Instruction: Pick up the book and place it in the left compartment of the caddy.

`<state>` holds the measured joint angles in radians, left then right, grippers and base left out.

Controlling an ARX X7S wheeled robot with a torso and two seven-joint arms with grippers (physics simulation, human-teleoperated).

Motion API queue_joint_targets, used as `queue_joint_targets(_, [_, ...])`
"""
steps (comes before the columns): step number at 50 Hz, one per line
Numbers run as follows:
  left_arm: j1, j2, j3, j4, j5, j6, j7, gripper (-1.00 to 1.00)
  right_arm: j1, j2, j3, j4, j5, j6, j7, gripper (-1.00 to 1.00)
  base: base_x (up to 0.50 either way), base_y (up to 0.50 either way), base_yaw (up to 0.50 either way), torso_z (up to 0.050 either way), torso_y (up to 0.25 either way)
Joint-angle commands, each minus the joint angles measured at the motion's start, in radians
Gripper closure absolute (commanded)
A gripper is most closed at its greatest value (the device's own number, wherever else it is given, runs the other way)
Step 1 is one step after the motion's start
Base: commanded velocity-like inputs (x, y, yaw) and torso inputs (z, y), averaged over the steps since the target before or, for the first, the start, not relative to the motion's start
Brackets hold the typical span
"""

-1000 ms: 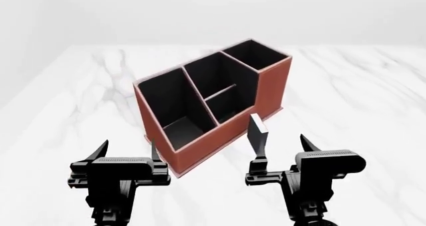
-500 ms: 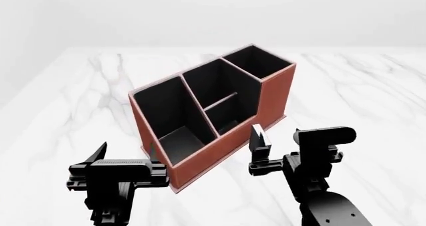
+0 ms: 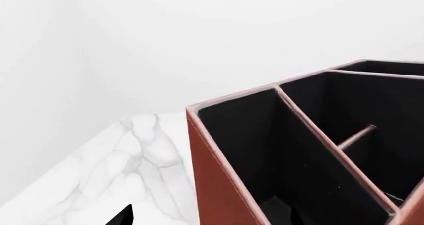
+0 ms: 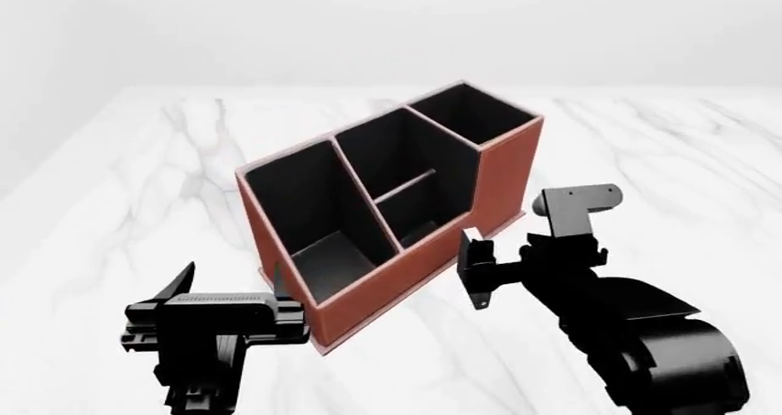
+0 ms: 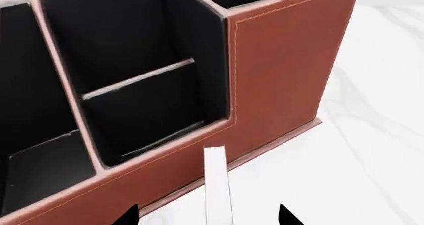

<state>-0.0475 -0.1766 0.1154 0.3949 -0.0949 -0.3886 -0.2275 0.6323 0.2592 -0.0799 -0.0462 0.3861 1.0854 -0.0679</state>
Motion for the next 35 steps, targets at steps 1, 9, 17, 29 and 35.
queue_joint_targets(1, [0.005,-0.006,0.005,-0.003,-0.006,0.006,-0.008,-1.0,0.08,-0.008,-0.022,0.154,-0.013,-0.009,-0.013,-1.0,0.0,0.0,0.0,0.0,0.0])
queue_joint_targets(9, [0.007,-0.007,0.009,-0.015,-0.011,0.016,-0.012,-1.0,0.114,-0.015,-0.062,0.243,-0.039,-0.039,-0.016,-1.0,0.0,0.0,0.0,0.0,0.0])
queue_joint_targets(17, [0.009,-0.01,0.012,-0.022,-0.016,0.023,-0.017,-1.0,0.13,-0.02,-0.084,0.284,-0.05,-0.043,-0.014,-1.0,0.0,0.0,0.0,0.0,0.0])
queue_joint_targets(29, [0.01,-0.013,0.02,-0.031,-0.02,0.031,-0.024,-1.0,0.166,-0.031,-0.154,0.447,-0.085,-0.103,-0.046,-1.0,0.0,0.0,0.0,0.0,0.0])
queue_joint_targets(35, [0.008,-0.017,0.021,-0.028,-0.023,0.028,-0.028,-1.0,0.186,-0.041,-0.181,0.523,-0.101,-0.129,-0.054,-1.0,0.0,0.0,0.0,0.0,0.0])
